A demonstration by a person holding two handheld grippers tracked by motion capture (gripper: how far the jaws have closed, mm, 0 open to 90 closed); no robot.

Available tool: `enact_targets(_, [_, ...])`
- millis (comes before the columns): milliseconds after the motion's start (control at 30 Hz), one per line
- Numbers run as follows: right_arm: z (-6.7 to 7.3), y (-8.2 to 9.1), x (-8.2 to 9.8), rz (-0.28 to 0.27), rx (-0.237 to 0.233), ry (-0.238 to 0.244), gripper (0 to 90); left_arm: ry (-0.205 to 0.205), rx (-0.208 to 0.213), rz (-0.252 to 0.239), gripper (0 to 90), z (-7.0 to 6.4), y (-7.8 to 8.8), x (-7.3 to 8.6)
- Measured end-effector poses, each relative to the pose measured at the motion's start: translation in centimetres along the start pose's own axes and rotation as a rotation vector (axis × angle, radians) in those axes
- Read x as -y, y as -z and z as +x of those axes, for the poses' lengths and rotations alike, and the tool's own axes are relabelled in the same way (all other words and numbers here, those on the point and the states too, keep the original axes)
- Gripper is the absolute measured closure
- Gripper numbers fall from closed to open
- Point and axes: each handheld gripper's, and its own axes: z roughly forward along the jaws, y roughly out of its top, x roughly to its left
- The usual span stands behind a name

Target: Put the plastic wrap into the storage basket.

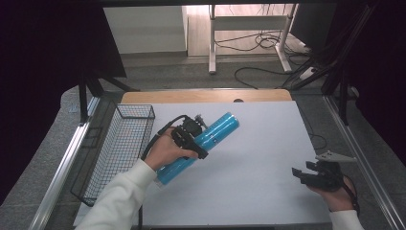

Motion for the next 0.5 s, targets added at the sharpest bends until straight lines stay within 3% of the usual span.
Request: enact_targets(500, [0.7, 0.1, -0.4, -0.005, 0.0, 0.027, 34.0, 0.098, -0.033, -0.017, 31.4, 3.4, 2.7, 3.3])
